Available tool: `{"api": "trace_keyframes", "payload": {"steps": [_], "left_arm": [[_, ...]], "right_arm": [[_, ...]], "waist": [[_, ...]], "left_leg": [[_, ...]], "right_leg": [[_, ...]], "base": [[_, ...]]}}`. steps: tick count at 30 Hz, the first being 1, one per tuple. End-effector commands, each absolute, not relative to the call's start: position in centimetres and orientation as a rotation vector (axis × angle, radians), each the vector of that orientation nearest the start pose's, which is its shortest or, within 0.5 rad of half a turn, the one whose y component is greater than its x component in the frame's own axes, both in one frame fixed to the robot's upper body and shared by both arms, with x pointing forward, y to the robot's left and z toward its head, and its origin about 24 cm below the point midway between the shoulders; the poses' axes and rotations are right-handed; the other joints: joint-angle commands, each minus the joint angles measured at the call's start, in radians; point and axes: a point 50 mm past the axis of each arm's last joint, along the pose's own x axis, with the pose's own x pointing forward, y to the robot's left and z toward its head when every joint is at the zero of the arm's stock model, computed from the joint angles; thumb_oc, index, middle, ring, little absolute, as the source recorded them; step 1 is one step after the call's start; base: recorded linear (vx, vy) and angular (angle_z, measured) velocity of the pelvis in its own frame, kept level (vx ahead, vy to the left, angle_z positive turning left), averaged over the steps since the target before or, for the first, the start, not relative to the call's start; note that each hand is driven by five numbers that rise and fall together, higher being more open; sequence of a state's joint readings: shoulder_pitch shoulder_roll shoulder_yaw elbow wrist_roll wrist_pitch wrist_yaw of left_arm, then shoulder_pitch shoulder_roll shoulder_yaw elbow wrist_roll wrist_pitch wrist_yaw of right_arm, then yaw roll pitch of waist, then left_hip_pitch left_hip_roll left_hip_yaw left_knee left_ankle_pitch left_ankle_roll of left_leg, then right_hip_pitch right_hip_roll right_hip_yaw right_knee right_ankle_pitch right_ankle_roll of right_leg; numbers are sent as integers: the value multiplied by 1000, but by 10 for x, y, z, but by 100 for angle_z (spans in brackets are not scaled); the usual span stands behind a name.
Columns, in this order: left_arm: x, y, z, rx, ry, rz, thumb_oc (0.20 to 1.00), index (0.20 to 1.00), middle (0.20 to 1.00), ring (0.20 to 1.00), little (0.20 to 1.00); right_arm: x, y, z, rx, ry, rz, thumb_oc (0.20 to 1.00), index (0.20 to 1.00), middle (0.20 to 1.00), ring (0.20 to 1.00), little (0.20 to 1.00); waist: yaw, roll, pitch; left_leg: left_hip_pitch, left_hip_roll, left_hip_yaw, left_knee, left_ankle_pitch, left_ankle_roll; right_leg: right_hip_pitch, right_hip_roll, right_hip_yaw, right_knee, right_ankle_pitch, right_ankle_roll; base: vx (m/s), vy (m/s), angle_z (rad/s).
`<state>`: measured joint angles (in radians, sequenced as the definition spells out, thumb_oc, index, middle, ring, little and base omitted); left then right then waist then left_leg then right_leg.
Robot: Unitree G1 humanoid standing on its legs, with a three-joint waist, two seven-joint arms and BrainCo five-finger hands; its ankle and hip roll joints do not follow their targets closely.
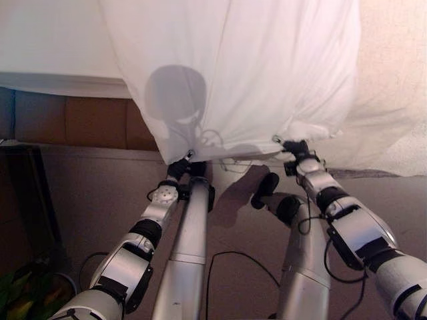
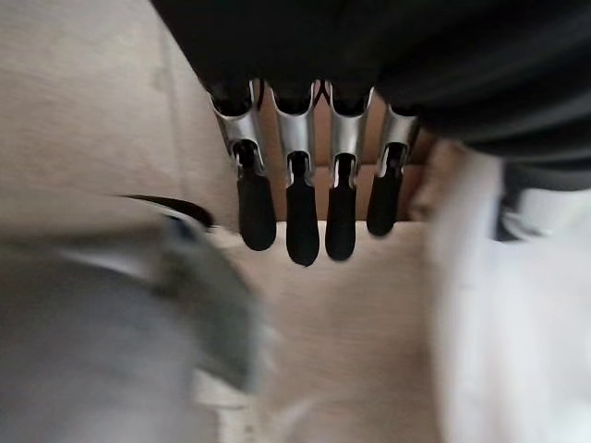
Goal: Make the bed
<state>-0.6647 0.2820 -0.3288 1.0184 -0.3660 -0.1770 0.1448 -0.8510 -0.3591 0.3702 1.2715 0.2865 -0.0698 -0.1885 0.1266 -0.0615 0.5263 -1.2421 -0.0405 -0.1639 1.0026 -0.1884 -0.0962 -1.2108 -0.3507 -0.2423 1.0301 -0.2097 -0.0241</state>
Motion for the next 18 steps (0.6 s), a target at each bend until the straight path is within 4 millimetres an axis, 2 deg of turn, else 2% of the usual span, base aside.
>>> {"api": "trace_keyframes", "payload": {"steps": [1, 3, 4, 10, 14, 17, 18], "left_arm": [[225, 266, -96, 272, 839, 311, 1000, 1000, 1000, 1000, 1000], [206, 266, -108, 272, 894, 302, 1000, 1000, 1000, 1000, 1000], [205, 266, -108, 272, 894, 302, 1000, 1000, 1000, 1000, 1000], [182, 271, -119, 279, 963, 300, 1000, 1000, 1000, 1000, 1000], [174, 285, -118, 318, 984, 334, 1000, 1000, 1000, 1000, 1000], [155, 300, -119, 384, 1019, 427, 1000, 1000, 1000, 1000, 1000], [155, 300, -119, 385, 1019, 427, 1000, 1000, 1000, 1000, 1000]], "right_arm": [[285, -304, -33, -487, 757, -411, 1000, 1000, 1000, 1000, 1000], [261, -310, -52, -518, 843, -396, 1000, 1000, 1000, 1000, 1000], [261, -311, -52, -518, 844, -396, 1000, 1000, 1000, 1000, 1000], [222, -325, -73, -564, 978, -381, 1000, 1000, 1000, 1000, 1000], [218, -330, -73, -556, 978, -417, 1000, 1000, 1000, 1000, 1000], [222, -333, -67, -513, 910, -516, 1000, 1000, 1000, 1000, 1000], [222, -333, -68, -513, 911, -516, 1000, 1000, 1000, 1000, 1000]], "waist": [[-13, 20, -6], [-16, 19, -6], [-16, 19, -6], [-27, 14, -6], [-28, 14, -6], [-30, 14, -6], [-29, 14, -6]], "left_leg": [[-22, -38, 28, -49, 10, 105], [-31, -40, 31, -37, 3, 108], [-31, -40, 31, -36, 3, 108], [-42, -40, 35, -17, -5, 113], [-32, -33, 40, -23, -5, 113], [26, -18, 47, -76, -2, 115], [28, -18, 47, -78, -1, 115]], "right_leg": [[-9, -7, 108, -72, 4, 70], [-19, -7, 115, -61, -3, 66], [-19, -7, 116, -61, -3, 66], [-34, -9, 124, -40, -11, 61], [-26, -10, 124, -49, -5, 64], [27, -5, 108, -107, 18, 79], [29, -4, 107, -109, 19, 79]], "base": [[7, 6, -8], [4, 4, -3], [0, 0, 0], [-6, 5, -1], [-6, -6, 4], [-31, -7, -9], [-53, -6, -16]]}}
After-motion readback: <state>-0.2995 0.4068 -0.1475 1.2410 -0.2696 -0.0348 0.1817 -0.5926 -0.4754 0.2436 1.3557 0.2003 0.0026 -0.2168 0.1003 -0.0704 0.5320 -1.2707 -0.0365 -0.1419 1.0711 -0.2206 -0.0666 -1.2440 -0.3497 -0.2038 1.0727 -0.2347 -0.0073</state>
